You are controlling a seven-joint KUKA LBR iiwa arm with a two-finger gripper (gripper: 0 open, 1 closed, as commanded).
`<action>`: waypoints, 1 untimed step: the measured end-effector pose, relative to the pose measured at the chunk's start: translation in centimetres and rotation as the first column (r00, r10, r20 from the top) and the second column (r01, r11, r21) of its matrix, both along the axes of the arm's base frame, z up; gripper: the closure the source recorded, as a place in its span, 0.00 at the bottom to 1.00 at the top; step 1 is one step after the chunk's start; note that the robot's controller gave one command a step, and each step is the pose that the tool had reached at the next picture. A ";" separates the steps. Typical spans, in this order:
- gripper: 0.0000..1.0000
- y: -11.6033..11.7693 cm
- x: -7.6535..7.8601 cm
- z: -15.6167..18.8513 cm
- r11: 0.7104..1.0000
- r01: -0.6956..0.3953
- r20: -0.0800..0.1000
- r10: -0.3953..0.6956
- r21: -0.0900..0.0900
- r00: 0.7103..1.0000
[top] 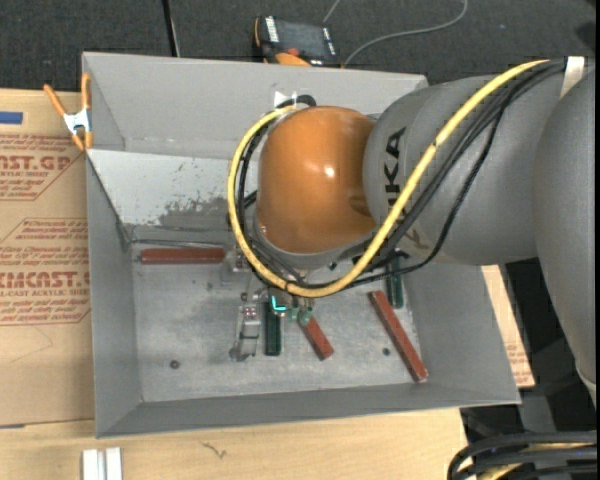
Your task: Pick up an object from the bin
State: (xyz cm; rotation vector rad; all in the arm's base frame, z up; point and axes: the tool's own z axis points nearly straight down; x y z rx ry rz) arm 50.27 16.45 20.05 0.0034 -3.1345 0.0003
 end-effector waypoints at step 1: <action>0.00 -6.3 4.8 -8.3 0.999 -0.050 0.004 0.050 -0.002 0.999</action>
Offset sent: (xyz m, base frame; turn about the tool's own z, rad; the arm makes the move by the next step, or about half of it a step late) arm 0.0472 -0.0590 -0.0780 -0.0550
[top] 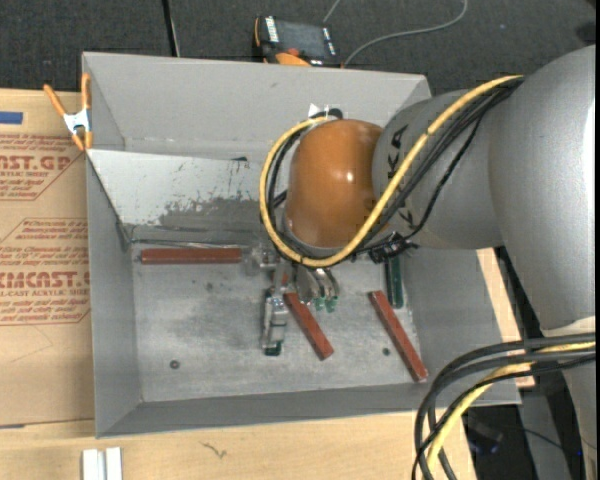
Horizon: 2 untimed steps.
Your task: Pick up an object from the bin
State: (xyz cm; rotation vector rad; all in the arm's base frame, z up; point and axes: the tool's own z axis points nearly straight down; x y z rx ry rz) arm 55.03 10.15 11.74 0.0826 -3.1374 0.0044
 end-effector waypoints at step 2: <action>1.00 -6.4 0.0 -4.8 0.975 -0.221 0.002 0.221 0.004 0.975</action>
Offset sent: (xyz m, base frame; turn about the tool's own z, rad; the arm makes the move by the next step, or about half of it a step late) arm -0.0002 -0.0645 -0.0474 -0.2236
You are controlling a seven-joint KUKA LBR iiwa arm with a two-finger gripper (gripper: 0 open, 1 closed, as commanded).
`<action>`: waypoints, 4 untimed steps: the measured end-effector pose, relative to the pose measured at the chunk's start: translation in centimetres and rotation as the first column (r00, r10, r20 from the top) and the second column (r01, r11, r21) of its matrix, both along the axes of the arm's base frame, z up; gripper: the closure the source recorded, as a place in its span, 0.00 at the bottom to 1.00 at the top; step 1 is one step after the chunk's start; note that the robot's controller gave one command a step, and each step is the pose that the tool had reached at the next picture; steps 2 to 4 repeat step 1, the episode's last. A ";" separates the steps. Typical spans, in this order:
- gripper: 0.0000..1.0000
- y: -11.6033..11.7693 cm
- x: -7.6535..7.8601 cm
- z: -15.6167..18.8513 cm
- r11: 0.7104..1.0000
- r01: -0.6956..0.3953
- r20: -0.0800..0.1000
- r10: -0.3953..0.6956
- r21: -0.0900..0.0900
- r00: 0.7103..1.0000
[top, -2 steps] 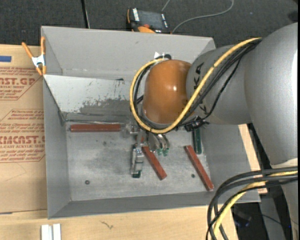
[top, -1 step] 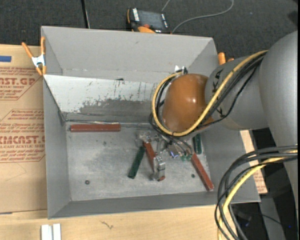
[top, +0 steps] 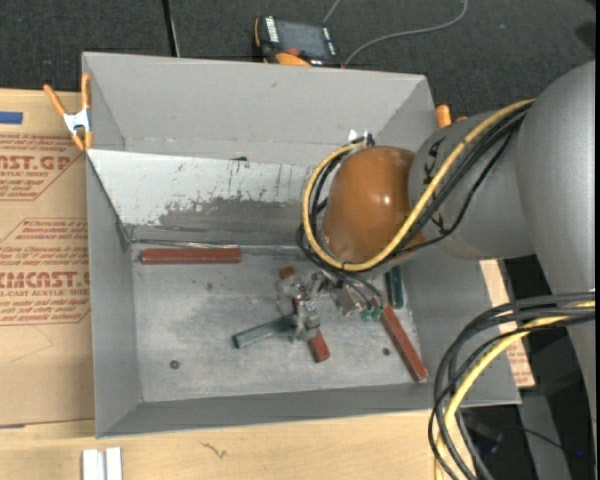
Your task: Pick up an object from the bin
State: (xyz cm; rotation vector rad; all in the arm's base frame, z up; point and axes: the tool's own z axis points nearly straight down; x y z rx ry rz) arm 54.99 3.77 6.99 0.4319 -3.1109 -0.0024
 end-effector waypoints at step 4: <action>1.00 3.3 4.6 15.0 0.971 -0.239 0.013 0.239 -0.002 0.971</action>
Offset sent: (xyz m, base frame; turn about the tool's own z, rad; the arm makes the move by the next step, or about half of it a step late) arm 0.0437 0.0313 0.1461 -0.2400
